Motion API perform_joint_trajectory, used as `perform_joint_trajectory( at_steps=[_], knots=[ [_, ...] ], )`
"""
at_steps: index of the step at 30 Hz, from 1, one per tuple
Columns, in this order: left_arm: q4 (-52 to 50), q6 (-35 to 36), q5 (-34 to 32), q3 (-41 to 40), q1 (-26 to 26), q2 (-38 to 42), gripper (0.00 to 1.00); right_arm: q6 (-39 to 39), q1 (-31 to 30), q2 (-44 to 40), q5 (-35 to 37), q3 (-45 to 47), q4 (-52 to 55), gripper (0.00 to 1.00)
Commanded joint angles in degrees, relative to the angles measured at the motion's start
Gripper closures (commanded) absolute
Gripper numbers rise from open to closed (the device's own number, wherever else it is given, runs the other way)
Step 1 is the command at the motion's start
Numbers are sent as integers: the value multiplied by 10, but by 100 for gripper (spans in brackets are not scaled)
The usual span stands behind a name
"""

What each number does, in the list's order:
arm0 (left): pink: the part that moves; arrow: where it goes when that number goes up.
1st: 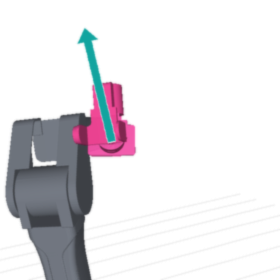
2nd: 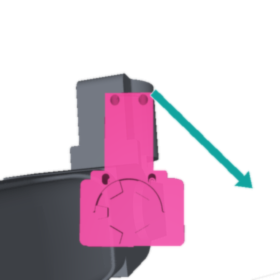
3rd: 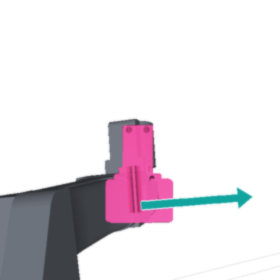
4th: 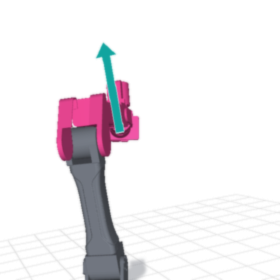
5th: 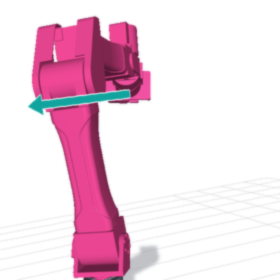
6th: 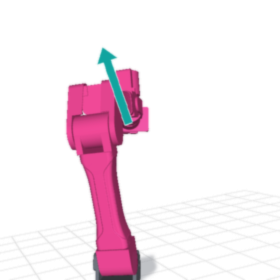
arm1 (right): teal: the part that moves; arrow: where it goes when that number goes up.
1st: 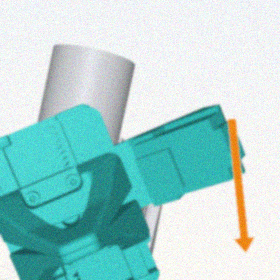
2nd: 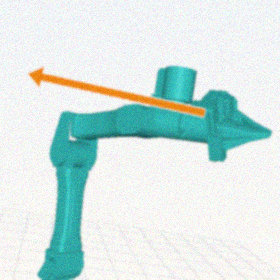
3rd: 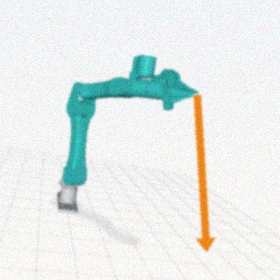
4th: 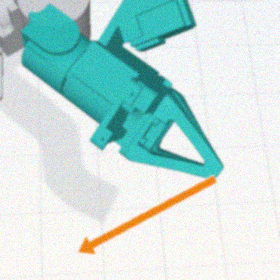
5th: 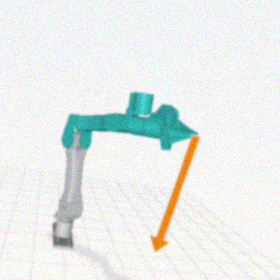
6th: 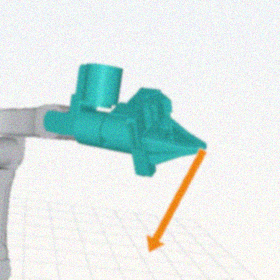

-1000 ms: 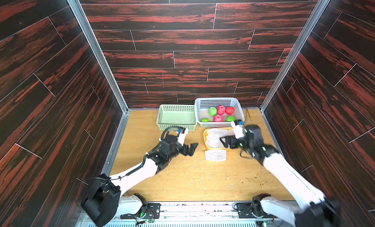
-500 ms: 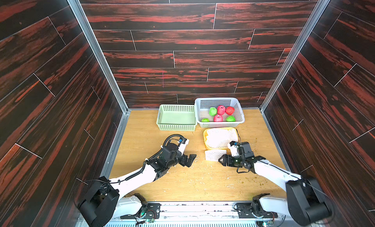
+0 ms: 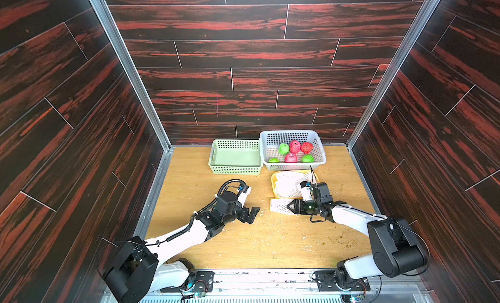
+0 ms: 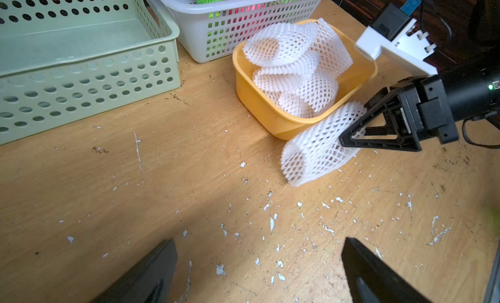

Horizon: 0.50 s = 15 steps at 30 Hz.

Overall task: Remove foam nets from apples
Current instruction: Pick up the foam net from the center of the board.

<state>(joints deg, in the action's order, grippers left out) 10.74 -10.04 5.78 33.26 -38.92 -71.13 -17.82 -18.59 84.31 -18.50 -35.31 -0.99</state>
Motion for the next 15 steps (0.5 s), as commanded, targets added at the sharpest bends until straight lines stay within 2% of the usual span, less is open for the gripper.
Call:
perform_joint_trajectory(
  at_steps=[1,3,7,11,12,15],
  knots=[
    [-3,5,2,11,-1,3,0,20,0,-11,-35,-1,0,55],
    [15,2,1,-5,-1,11,0,28,0,-20,-38,-1,10,66],
    [15,8,-17,-14,-2,21,0,35,0,-22,-55,-8,24,73],
    [-8,21,-31,1,-1,17,0,41,-1,-30,-72,-24,36,97],
    [-10,23,-32,4,-2,14,0,42,-1,-32,-74,-28,37,100],
    [-4,20,-35,5,-2,9,0,47,-3,-38,-75,-42,56,100]
  ],
)
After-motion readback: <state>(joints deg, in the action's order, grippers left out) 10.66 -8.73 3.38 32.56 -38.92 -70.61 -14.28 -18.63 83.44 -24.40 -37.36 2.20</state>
